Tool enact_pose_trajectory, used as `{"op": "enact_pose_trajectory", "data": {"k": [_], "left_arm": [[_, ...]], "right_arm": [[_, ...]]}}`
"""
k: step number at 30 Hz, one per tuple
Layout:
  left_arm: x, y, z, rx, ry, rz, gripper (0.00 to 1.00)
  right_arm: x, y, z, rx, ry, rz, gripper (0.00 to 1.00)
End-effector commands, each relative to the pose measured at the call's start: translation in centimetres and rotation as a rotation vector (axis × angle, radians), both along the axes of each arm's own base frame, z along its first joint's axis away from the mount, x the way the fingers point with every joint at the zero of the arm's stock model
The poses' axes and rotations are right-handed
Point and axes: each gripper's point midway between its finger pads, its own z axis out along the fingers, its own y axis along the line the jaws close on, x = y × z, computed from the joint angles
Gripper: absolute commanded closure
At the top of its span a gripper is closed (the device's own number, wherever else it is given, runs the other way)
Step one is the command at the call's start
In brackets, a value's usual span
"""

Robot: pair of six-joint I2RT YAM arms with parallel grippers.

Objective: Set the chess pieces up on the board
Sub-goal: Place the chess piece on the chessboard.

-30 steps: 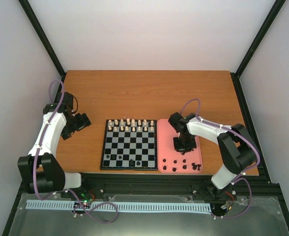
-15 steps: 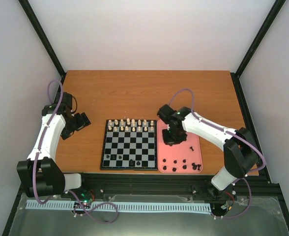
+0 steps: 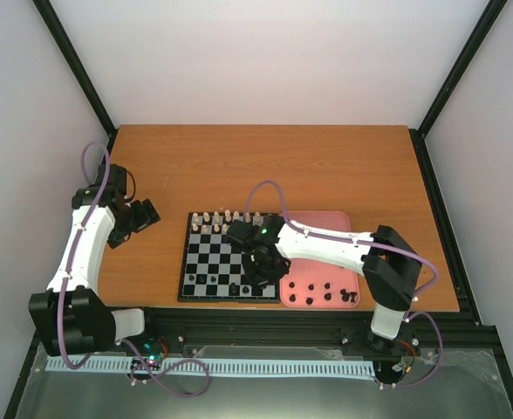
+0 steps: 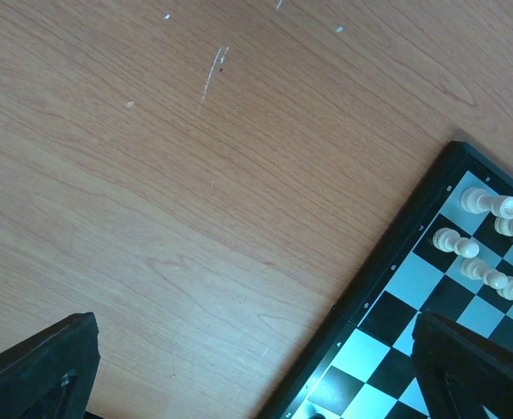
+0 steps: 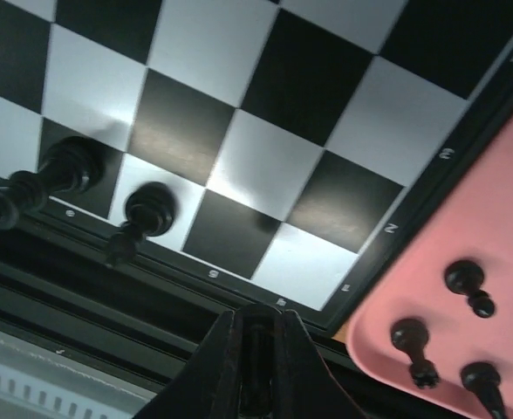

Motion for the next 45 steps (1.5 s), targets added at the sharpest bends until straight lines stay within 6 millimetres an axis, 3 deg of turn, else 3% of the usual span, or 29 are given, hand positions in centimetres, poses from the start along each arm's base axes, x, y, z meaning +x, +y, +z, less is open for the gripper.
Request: {"op": "enact_pose_trajectory", "data": {"k": [1, 6, 18, 37, 45], "left_arm": [[-0.2, -0.3, 0.6, -0.004, -0.016, -0.016, 0.0], [-0.2, -0.3, 0.6, -0.004, -0.017, -0.019, 0.0], [-0.1, -0.4, 0.5, -0.008, -0.019, -0.019, 0.0], [0.2, -0.4, 0.1, -0.014, -0.013, -0.021, 0.0], [0.3, -0.4, -0.1, -0.014, -0.009, -0.022, 0.0]], "right_arm": [[-0.7, 2.0, 0.4, 0.026, 0.014, 0.006, 0.97], [-1.4, 2.9, -0.7, 0.015, 0.04, 0.036, 0.97], [-1.2, 3.4, -2.3, -0.009, 0.05, 0.056, 0.97], [-0.2, 2.6, -3.5, -0.054, 0.039, 0.046, 0.95], [-0.3, 2.4, -3.9, -0.064, 0.045, 0.05, 0.88]]}}
